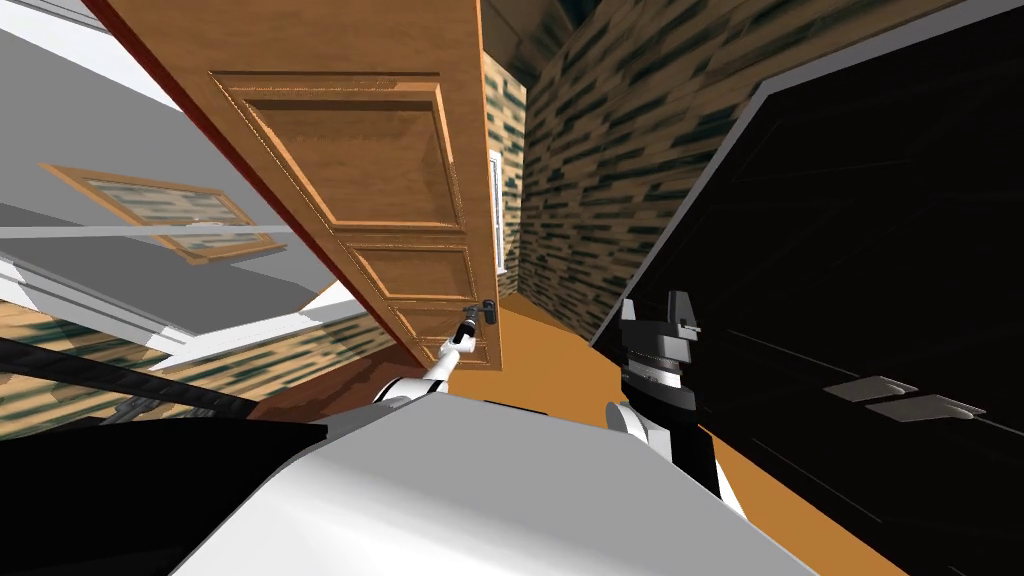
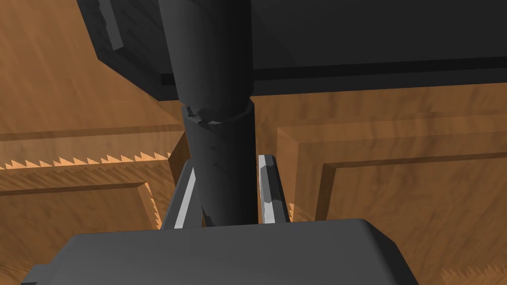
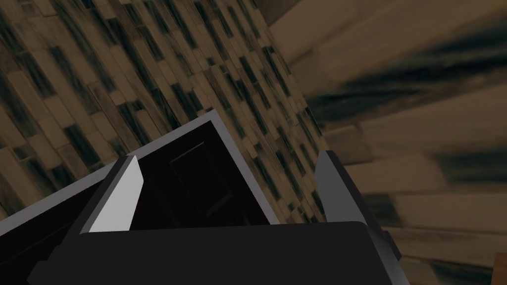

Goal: Push the door open

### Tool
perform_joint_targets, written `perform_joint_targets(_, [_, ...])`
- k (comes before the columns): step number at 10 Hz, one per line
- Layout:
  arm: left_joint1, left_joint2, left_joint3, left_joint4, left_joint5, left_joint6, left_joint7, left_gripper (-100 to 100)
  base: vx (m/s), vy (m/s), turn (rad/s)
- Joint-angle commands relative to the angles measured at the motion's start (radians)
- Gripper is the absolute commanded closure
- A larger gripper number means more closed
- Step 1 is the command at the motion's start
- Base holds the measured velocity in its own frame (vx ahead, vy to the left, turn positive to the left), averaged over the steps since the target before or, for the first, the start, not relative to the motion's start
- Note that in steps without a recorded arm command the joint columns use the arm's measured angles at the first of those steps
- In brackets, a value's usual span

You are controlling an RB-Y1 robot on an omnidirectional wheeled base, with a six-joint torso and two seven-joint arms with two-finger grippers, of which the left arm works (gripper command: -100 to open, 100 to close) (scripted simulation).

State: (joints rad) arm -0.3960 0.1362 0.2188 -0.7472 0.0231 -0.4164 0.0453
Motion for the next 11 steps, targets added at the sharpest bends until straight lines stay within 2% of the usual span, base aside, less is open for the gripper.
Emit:
perform_joint_targets(1, [-0.004,0.008,0.021,0.000,0.005,-0.001,-0.007,100,0.173,-0.092,0.068])
perform_joint_targets(8, [0.001,0.022,0.073,0.002,0.018,-0.001,-0.024,100,0.145,-0.105,0.060])
perform_joint_targets(9, [0.008,0.026,0.073,0.002,0.018,0.001,-0.022,100,0.057,-0.032,0.050])
perform_joint_targets(11, [0.010,0.036,0.098,0.002,0.025,0.000,-0.029,100,0.164,-0.046,0.057])
